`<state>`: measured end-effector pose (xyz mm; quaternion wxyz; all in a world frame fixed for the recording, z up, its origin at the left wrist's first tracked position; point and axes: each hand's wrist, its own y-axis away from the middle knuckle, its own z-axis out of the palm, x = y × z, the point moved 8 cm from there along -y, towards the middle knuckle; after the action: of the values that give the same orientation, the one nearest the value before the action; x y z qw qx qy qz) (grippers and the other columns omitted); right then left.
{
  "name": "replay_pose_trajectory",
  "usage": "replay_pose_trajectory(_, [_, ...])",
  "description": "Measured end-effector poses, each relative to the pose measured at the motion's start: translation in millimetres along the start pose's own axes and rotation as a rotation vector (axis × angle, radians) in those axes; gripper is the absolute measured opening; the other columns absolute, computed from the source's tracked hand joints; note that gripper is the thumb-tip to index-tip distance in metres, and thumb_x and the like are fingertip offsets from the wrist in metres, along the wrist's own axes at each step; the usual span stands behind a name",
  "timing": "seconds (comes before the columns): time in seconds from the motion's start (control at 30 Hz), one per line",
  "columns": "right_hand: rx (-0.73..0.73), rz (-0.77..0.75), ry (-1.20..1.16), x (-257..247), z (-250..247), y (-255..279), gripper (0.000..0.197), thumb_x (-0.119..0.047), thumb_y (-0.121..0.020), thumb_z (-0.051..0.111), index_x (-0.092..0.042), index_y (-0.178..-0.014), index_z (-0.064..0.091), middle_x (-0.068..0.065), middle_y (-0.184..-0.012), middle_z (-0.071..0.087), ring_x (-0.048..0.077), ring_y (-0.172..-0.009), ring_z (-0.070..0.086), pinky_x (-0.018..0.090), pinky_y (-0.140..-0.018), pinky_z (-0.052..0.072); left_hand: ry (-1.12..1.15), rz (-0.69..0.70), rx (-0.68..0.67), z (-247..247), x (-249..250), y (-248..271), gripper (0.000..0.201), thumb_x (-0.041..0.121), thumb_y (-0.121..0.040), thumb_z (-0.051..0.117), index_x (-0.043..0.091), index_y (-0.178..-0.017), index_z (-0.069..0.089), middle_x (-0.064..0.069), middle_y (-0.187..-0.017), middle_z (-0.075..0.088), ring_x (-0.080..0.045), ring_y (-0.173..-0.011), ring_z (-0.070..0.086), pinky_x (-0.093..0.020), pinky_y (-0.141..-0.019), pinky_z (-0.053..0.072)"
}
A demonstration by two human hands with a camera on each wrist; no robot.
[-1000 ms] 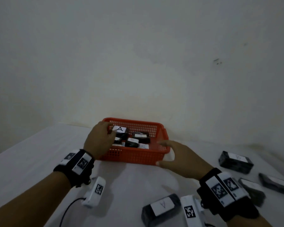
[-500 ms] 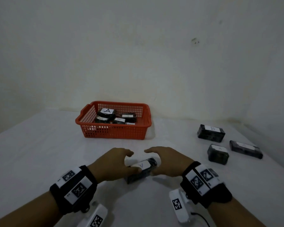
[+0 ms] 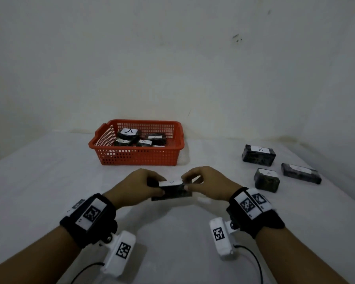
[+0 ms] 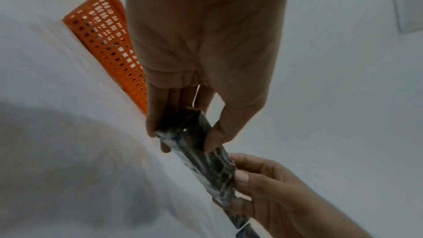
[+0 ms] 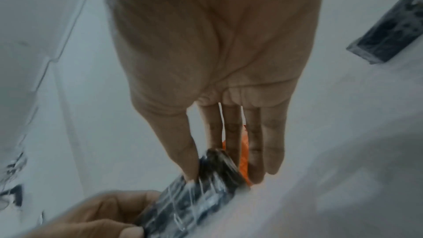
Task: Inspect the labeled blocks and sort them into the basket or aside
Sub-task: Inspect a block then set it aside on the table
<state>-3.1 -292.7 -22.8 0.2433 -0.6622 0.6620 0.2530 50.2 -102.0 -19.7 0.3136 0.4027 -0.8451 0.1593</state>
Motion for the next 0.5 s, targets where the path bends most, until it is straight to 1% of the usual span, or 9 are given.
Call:
replay_pose_trajectory(0.07, [0.053, -0.001, -0.176, 4, -4, -7, 0.036, -0.023, -0.093, 0.076, -0.02, -0.128, 0.069, 0.0, -0.118, 0.073, 0.02, -0.099, 0.073, 0.034, -0.094, 0.058, 0.15, 0.009, 0.017, -6, -2, -5, 0.026, 0.021, -0.089, 0.074, 0.025, -0.114, 0.073, 0.004, -0.091, 0.079, -0.01, -0.083, 0.074, -0.021, -0.079, 0.057])
replay_pose_trajectory(0.1, [0.06, 0.002, -0.307, 5, -4, -11, 0.036, -0.019, -0.093, 0.076, -0.015, -0.128, 0.069, 0.004, -0.117, 0.073, 0.022, -0.098, 0.074, 0.035, -0.093, 0.059, 0.22, 0.02, 0.024, -8, -1, -8, 0.025, 0.019, -0.09, 0.073, 0.023, -0.114, 0.073, 0.002, -0.092, 0.079, -0.012, -0.084, 0.075, -0.022, -0.079, 0.057])
replay_pose_trajectory(0.17, [0.061, 0.002, -0.57, 3, -2, -17, 0.031, -0.008, -0.093, 0.074, -0.007, -0.124, 0.069, 0.013, -0.115, 0.072, 0.023, -0.096, 0.074, 0.033, -0.09, 0.062, 0.337, 0.043, 0.035, -14, -1, -15, 0.024, 0.017, -0.092, 0.071, 0.02, -0.116, 0.073, -0.001, -0.099, 0.079, -0.017, -0.09, 0.075, -0.027, -0.083, 0.06])
replay_pose_trajectory(0.23, [0.11, -0.011, -0.728, 1, -6, -23, 0.026, -0.003, -0.092, 0.073, -0.002, -0.118, 0.07, 0.019, -0.112, 0.074, 0.024, -0.094, 0.075, 0.032, -0.085, 0.064, 0.425, 0.067, 0.042, -18, 1, -23, 0.023, 0.014, -0.095, 0.067, 0.015, -0.117, 0.073, -0.003, -0.106, 0.077, -0.019, -0.096, 0.074, -0.029, -0.084, 0.061])
replay_pose_trajectory(0.3, [0.195, -0.025, -0.798, 3, -13, -31, 0.024, -0.002, -0.091, 0.075, 0.002, -0.114, 0.072, 0.022, -0.11, 0.076, 0.027, -0.092, 0.077, 0.032, -0.084, 0.064, 0.537, 0.083, 0.05, -20, 2, -32, 0.023, 0.01, -0.096, 0.064, 0.01, -0.118, 0.072, -0.007, -0.11, 0.076, -0.019, -0.101, 0.074, -0.028, -0.084, 0.061])
replay_pose_trajectory(0.37, [0.245, -0.028, -0.841, 4, -17, -39, 0.028, -0.003, -0.09, 0.077, 0.005, -0.115, 0.072, 0.025, -0.11, 0.076, 0.032, -0.095, 0.076, 0.035, -0.086, 0.064, 0.613, 0.09, 0.095, -25, 2, -40, 0.024, 0.006, -0.096, 0.063, 0.006, -0.118, 0.071, -0.01, -0.111, 0.076, -0.021, -0.102, 0.074, -0.029, -0.083, 0.061])
replay_pose_trajectory(0.43, [0.234, -0.026, -0.882, 3, -17, -47, 0.031, -0.003, -0.09, 0.076, 0.006, -0.118, 0.07, 0.025, -0.112, 0.076, 0.033, -0.098, 0.076, 0.035, -0.087, 0.064, 0.63, 0.094, 0.157, -31, -1, -49, 0.024, 0.004, -0.096, 0.063, 0.003, -0.118, 0.071, -0.012, -0.11, 0.076, -0.023, -0.099, 0.075, -0.029, -0.082, 0.062])
replay_pose_trajectory(0.5, [0.184, -0.021, -0.908, 3, -17, -55, 0.03, -0.003, -0.092, 0.074, 0.006, -0.12, 0.069, 0.024, -0.114, 0.076, 0.031, -0.098, 0.076, 0.032, -0.087, 0.064, 0.657, 0.081, 0.194, -35, -7, -57, 0.023, 0.004, -0.096, 0.062, 0.003, -0.118, 0.071, -0.012, -0.109, 0.076, -0.024, -0.1, 0.075, -0.03, -0.083, 0.062])
